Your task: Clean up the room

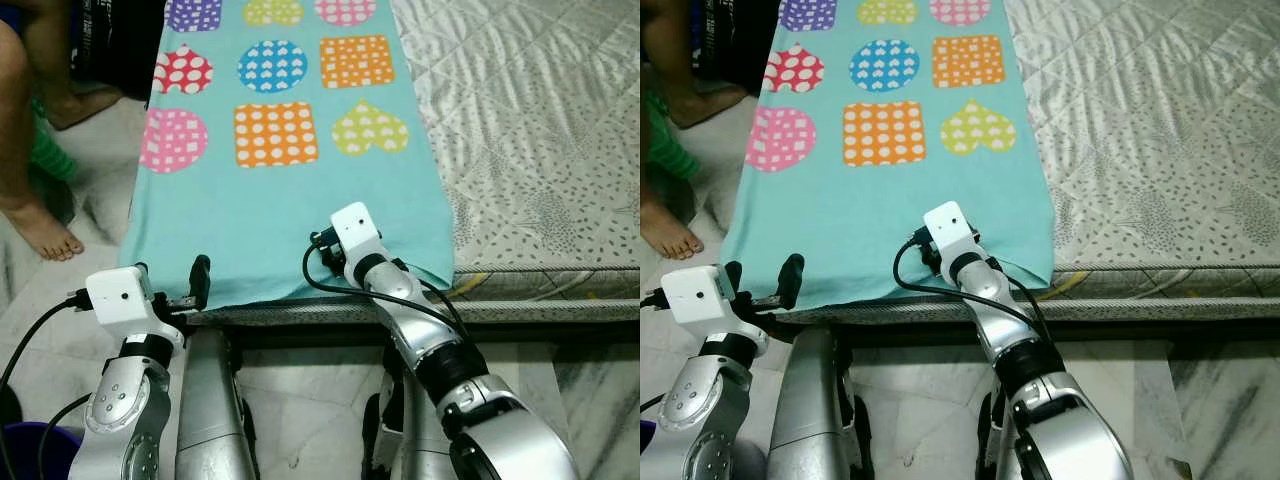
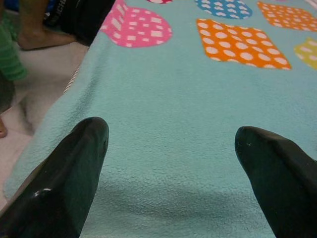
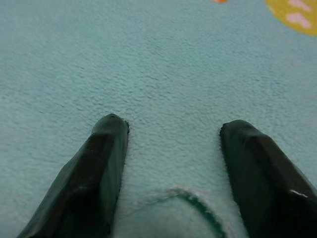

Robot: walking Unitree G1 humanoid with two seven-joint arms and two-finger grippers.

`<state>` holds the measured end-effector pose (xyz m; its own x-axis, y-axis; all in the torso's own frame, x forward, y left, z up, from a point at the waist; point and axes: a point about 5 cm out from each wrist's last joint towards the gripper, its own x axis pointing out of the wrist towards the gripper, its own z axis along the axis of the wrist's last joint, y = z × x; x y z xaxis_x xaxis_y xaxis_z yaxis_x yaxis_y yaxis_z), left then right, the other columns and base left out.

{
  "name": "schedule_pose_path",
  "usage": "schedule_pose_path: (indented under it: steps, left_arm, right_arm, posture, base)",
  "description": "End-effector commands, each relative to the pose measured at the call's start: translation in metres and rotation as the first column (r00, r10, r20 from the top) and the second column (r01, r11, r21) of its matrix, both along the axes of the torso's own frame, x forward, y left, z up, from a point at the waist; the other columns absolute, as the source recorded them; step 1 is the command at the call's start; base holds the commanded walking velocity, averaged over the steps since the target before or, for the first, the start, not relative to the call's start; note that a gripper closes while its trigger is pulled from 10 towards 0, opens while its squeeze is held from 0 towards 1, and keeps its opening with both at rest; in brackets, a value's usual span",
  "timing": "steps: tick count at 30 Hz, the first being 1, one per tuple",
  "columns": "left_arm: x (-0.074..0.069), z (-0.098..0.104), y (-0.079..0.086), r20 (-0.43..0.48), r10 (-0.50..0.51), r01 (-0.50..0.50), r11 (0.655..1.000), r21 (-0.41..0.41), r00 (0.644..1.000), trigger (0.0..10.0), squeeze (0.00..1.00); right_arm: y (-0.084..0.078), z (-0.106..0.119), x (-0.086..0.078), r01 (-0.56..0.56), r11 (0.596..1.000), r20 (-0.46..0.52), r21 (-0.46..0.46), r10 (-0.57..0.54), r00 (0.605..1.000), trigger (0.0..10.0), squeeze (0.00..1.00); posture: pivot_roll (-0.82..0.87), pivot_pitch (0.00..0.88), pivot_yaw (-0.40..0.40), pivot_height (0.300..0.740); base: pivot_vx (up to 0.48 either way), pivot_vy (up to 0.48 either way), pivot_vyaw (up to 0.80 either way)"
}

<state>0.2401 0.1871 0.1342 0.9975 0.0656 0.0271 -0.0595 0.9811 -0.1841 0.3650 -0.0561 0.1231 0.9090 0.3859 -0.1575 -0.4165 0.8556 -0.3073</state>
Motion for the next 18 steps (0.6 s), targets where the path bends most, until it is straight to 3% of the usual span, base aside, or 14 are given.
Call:
schedule_pose_path:
  steps: [1,4,7,10,15,17,18]
  left_arm:
    - [-0.005,-0.003,0.003,-0.023,0.019,-0.019,1.0,0.007,1.0,10.0,0.0]
    - [-0.005,-0.003,0.005,-0.023,0.025,-0.025,1.0,0.009,0.999,10.0,0.0]
    - [-0.006,-0.003,0.006,-0.024,0.028,-0.028,1.0,0.01,0.999,10.0,0.0]
    - [-0.006,-0.004,0.006,-0.024,0.03,-0.029,1.0,0.01,0.999,10.0,0.0]
    - [-0.006,-0.004,0.008,-0.025,0.031,-0.031,0.999,0.011,0.999,10.0,0.0]
    - [-0.006,-0.004,0.009,-0.025,0.03,-0.03,0.999,0.012,0.999,10.0,0.0]
    - [-0.006,-0.004,0.01,-0.025,0.03,-0.029,0.999,0.014,0.999,10.0,0.0]
  right_arm:
    - [-0.013,-0.012,-0.001,0.029,0.999,-0.036,-0.043,-0.03,0.999,10.0,0.0]
    - [-0.038,-0.006,0.002,0.068,0.995,0.003,-0.069,-0.068,0.998,10.0,0.0]
    - [-0.049,-0.003,0.002,0.08,0.993,0.023,-0.082,-0.079,0.997,10.0,0.0]
    - [-0.071,0.0,0.0,0.106,0.989,0.047,-0.102,-0.102,0.994,10.0,0.0]
    - [-0.119,0.007,-0.018,0.143,0.976,0.082,-0.161,-0.132,0.988,10.0,0.0]
    - [-0.125,0.008,-0.022,0.148,0.975,0.081,-0.166,-0.136,0.987,10.0,0.0]
    - [-0.136,0.009,-0.033,0.149,0.973,0.078,-0.174,-0.137,0.987,10.0,0.0]
  posture:
    - [0.22,0.33,-0.003,0.522]
    - [0.22,0.33,-0.006,0.522]
    - [0.22,0.33,-0.007,0.522]
    - [0.21,0.33,-0.008,0.522]
    - [0.2,0.329,-0.003,0.522]
    - [0.2,0.328,-0.002,0.522]
    - [0.19,0.325,0.001,0.522]
  base:
    - [0.0,0.0,0.0]
    - [0.0,0.0,0.0]
    - [0.0,0.0,0.0]
    - [0.0,0.0,0.0]
    - [0.0,0.0,0.0]
    - [0.0,0.0,0.0]
    - [0.0,0.0,0.0]
